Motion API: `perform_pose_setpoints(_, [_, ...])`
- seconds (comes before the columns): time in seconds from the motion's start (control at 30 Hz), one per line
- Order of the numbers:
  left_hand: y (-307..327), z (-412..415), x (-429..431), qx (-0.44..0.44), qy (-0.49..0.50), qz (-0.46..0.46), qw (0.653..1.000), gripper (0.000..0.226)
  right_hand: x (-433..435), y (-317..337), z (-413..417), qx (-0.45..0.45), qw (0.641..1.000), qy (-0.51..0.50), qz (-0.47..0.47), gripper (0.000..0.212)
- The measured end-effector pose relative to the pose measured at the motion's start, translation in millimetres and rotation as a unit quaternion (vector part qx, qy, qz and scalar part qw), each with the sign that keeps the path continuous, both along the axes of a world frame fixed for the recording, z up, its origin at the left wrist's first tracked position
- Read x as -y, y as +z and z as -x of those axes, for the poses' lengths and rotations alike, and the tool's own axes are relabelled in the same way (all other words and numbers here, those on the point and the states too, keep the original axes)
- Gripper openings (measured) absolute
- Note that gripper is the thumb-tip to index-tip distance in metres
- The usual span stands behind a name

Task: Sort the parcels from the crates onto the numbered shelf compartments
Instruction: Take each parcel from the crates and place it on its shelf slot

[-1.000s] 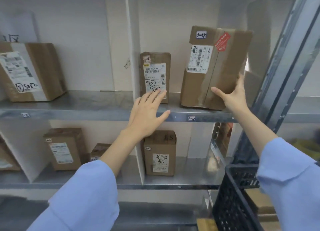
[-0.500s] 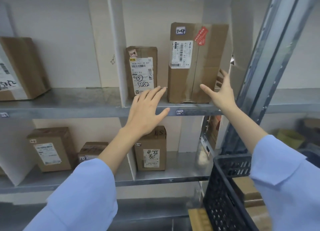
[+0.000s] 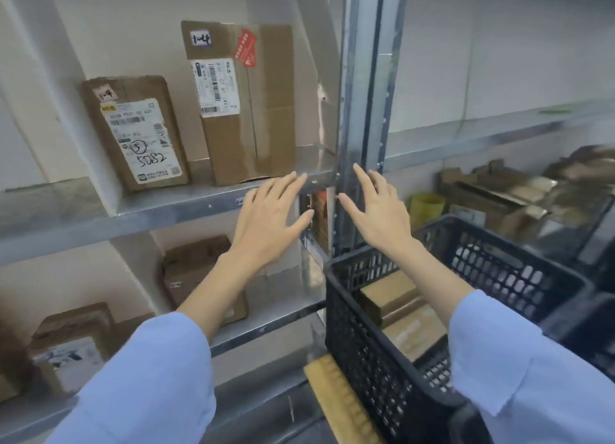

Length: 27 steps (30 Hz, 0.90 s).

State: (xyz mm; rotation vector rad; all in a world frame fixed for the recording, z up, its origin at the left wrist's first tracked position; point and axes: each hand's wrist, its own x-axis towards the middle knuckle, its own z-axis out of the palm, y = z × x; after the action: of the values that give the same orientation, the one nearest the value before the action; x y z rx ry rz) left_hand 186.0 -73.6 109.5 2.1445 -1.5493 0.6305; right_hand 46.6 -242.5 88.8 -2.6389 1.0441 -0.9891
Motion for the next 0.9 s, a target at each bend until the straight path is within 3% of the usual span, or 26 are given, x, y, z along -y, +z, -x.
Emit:
perform_pose_setpoints(0.27, [-45,34,84,-0.006,-0.121,-0.066,0.99,0.065,32,-43,78,-0.059,0.988,-0.138,-0.028,0.069])
perform_pose_setpoints(0.47, [-86,41,149,-0.005,-0.191,-0.123,0.974,0.067,56,-83,113,-0.075,0.963,-0.234,-0.112,0.073])
perform_pose_setpoints(0.9, [-191,47,217,-0.037,-0.248,-0.253,0.934,0.074,72,-201,95,-0.057,0.928,-0.277,-0.244,0.078])
